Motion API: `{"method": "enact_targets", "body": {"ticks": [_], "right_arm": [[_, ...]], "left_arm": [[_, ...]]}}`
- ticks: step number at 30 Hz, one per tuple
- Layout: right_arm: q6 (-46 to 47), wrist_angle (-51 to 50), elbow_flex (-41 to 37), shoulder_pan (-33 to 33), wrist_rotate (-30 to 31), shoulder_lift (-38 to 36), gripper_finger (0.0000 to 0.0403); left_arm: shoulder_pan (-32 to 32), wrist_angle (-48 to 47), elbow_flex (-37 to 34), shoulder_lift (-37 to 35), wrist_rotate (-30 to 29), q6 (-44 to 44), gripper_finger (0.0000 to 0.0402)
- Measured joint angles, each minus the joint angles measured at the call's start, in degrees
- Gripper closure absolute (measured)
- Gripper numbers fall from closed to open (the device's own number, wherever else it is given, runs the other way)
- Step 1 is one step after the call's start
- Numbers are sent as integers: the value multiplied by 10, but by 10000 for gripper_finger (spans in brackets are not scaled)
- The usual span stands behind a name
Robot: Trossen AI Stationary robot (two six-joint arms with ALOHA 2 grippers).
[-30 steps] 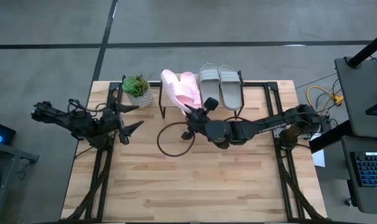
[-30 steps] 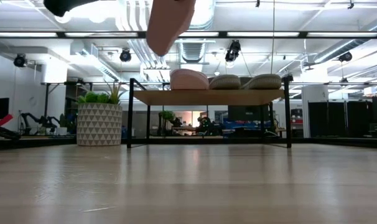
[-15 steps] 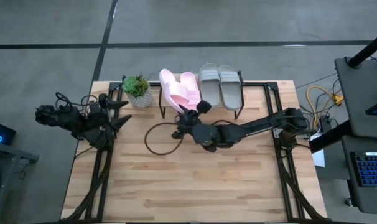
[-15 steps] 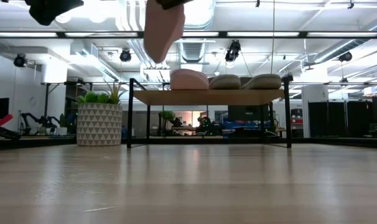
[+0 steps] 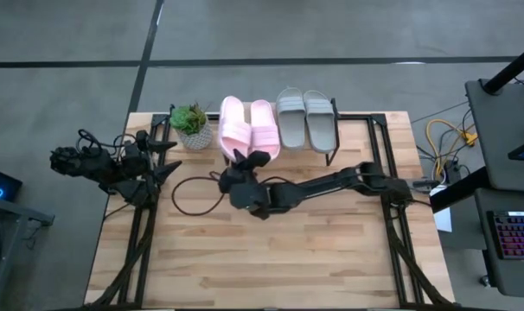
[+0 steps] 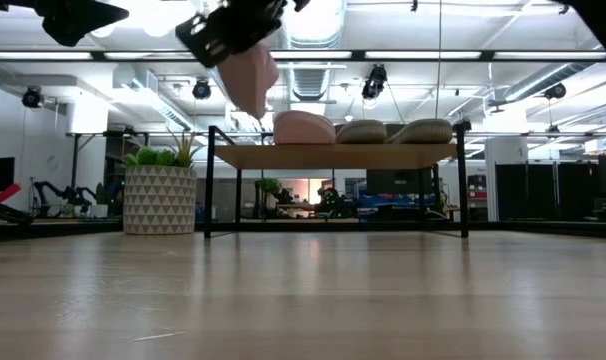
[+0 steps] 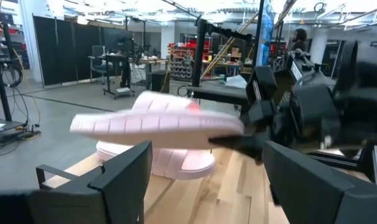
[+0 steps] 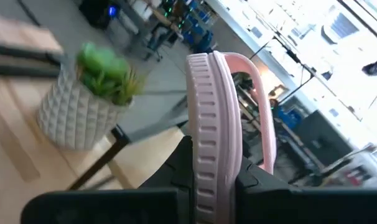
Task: Pick and place slides into the shelf
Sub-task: Put the pink slide on the shelf
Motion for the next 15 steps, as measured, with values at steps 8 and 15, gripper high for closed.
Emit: {"method": "enact_targets", "body": {"ticks": [8, 15], "right_arm": [[106, -190, 72, -1, -6, 38, 377], [182, -275, 68, -9, -61, 35, 377]], "left_arm": [[0, -10, 0, -11, 2, 0, 112], [0, -44, 0, -35, 6, -24, 112]]}}
